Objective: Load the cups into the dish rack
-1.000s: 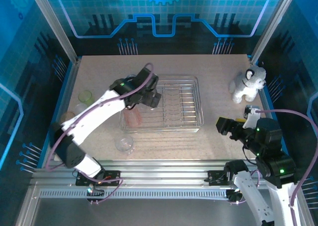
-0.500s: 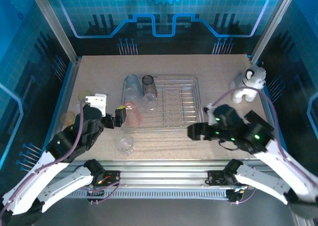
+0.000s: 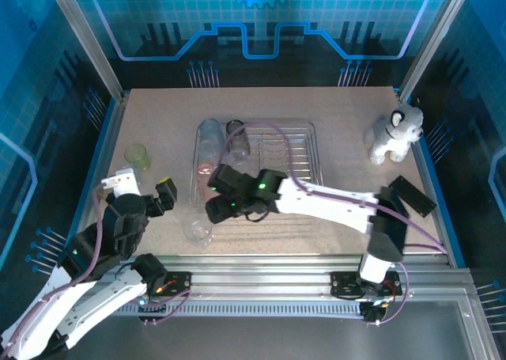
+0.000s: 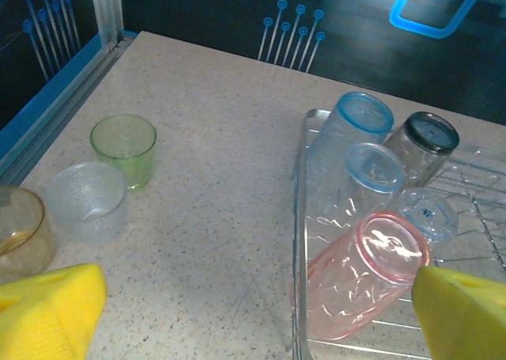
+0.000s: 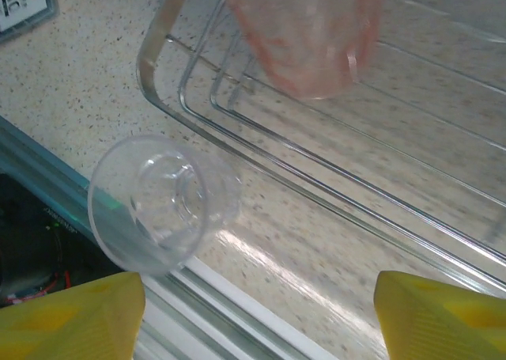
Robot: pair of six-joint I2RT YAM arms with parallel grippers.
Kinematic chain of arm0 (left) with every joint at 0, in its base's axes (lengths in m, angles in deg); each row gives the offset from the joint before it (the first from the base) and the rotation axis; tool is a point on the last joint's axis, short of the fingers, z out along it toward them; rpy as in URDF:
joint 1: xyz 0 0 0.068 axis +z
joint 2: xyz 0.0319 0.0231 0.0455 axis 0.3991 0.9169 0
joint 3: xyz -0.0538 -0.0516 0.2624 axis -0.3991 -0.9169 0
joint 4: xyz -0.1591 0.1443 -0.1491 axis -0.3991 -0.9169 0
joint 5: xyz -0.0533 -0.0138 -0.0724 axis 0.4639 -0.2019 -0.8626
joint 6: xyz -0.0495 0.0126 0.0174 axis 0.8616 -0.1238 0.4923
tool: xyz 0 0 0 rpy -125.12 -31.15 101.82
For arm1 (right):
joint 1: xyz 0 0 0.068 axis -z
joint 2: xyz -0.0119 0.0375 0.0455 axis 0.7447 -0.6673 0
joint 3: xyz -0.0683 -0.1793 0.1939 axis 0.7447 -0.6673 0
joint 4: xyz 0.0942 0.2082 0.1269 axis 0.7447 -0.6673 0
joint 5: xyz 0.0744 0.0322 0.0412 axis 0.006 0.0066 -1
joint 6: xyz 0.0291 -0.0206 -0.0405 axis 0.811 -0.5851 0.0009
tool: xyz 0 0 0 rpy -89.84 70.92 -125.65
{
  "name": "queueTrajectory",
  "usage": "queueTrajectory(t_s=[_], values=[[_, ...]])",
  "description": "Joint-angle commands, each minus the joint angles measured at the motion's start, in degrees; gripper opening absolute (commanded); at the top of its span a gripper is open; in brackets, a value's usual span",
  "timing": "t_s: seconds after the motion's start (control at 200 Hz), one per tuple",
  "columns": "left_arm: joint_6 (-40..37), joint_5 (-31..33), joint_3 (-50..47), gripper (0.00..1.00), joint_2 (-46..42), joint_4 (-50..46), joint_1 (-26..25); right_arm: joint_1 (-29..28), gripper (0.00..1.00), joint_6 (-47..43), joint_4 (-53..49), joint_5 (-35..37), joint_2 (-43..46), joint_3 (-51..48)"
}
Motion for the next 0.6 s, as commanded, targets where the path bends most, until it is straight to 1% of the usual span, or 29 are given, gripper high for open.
queueTrajectory(t_s=[0.0,0.125,0.335,0.46,0.595], values=[[4.7,3.3,-1.8,1.0,-2.2,-3.5,0.1,-2.1,0.72,1.3,-2.4,1.1,-5.8,5.7],[5.7,3.8,-2.1,0.99,-3.6,-5.0,0.1,-3.2,0.68,1.7,-4.8,2.9,-10.4,9.4],[5.6,3.7,-3.0,0.99,-4.9,-3.6,0.1,-3.6,0.57,0.5,-5.0,3.6,-14.4,11.8],[5.4,3.8,-3.0,0.99,-4.9,-3.7,0.1,-4.1,0.54,-1.0,-7.5,5.4,-16.8,14.6],[5.7,3.7,-3.0,0.99,-4.9,-3.9,0.0,-4.1,0.5,-2.2,-8.7,5.8,-18.6,16.1]])
